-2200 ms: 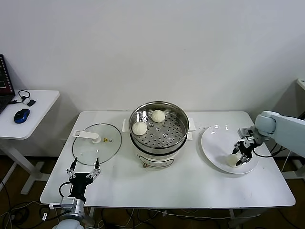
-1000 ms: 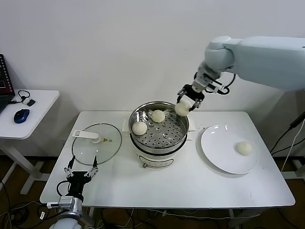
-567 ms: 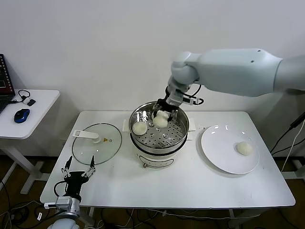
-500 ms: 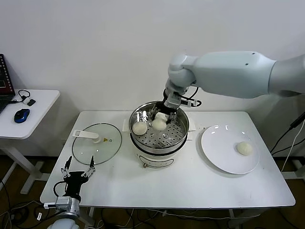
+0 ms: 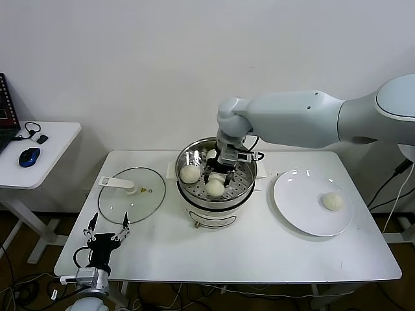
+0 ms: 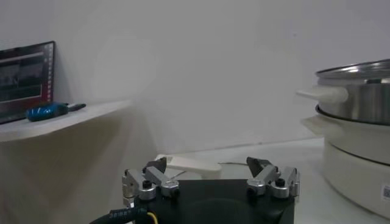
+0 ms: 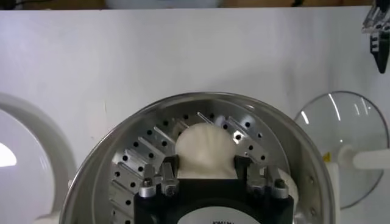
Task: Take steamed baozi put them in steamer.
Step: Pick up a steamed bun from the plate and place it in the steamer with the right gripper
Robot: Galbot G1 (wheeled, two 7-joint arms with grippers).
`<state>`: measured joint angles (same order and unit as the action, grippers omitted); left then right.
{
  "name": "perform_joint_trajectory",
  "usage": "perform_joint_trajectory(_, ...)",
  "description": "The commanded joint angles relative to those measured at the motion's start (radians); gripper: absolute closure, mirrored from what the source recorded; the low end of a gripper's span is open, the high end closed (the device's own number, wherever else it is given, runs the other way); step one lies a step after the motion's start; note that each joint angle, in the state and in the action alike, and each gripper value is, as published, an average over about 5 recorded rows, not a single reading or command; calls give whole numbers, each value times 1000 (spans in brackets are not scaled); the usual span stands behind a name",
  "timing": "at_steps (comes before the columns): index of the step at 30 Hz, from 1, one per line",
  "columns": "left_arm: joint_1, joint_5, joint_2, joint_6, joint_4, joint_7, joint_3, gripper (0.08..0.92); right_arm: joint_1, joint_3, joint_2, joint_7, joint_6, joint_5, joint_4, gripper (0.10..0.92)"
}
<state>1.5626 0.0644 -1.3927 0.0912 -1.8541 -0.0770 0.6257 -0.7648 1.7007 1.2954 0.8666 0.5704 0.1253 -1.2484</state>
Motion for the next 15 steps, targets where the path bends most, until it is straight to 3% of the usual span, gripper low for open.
perform_joint_trajectory(1,-2,2,1,1,4,0,0,177,34,2,29,10,16,-6,35,414)
perform_joint_trajectory(12,-7,3,4,3,7,-1,3,177,53,14,59,22,34,15,85,403)
perform_joint_trajectory(15,-9,3,4,2,8,-1,3,177,51,13,62,7,37,16,102,366)
